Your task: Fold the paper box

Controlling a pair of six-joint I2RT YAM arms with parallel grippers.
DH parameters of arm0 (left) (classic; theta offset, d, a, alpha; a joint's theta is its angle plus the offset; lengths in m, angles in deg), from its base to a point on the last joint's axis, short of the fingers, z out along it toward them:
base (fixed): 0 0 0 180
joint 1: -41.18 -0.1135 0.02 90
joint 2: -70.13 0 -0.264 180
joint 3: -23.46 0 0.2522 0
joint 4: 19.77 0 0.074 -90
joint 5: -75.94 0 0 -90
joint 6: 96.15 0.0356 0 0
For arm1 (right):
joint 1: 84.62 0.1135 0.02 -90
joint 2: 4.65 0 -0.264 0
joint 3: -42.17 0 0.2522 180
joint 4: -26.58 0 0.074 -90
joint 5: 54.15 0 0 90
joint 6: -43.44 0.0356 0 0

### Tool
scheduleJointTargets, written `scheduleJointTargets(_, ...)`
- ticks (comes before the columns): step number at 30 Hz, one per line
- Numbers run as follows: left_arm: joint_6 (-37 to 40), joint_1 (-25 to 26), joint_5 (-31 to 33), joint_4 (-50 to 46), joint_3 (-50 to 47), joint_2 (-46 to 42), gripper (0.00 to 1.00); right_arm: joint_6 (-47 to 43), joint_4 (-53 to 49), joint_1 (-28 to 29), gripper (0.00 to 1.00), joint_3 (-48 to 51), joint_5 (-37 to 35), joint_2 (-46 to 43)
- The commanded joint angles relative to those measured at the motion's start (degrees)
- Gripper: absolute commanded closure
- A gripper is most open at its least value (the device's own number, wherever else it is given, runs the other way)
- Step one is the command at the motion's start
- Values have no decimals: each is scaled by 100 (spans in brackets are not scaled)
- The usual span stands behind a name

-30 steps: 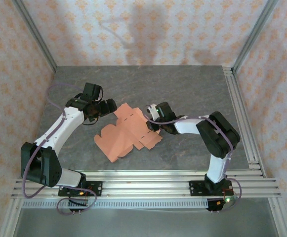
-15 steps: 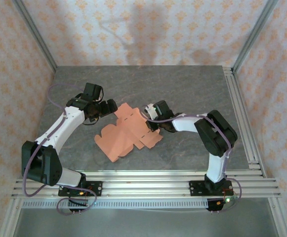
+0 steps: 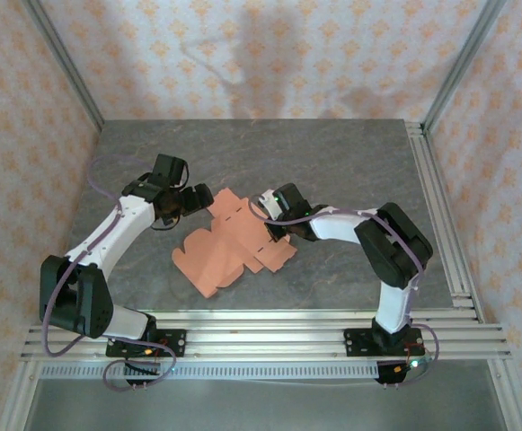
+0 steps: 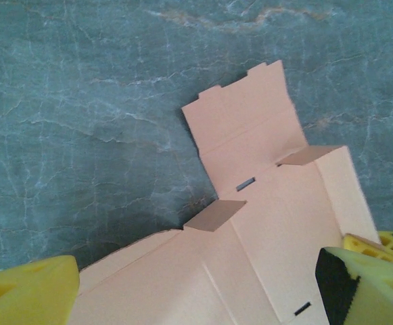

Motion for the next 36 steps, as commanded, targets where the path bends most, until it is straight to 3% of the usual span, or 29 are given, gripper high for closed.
scheduleJointTargets(1, -187, -156, 229, 123, -65, -230, 8, -414, -217, 176, 100, 45, -916, -519)
scheduleJointTargets(5, -228, -294, 267, 109, -70, -253, 6, -969, -417, 462, 100, -21, -2044, -619)
scheduleJointTargets(7, -236, -338, 265, 137, -78, -276, 0, -1224, -370, 607, 100, -17, -2685, -663)
scheduleJointTargets(11, -254, -403, 259, 224, -78, -289, 0, -1737, -166, 840, 100, -50, -3859, -636)
scheduleJointTargets(17, -254, -526, 201, 495, -46, -203, 0, -2346, 468, 996, 100, 140, -4649, -645)
scheduleJointTargets(24, -120, -670, 52, 733, 316, 288, 0, -3737, 2736, 1261, 100, 737, -5934, -326)
scheduleJointTargets(30, 62, -750, -86, 751, 677, 670, 0, -5863, 5675, 1436, 100, 1028, -6698, 676)
scheduleJointTargets(36, 133, -897, -302, 872, 774, 960, 0, -6520, 6471, 1622, 100, 1095, -6708, 1021)
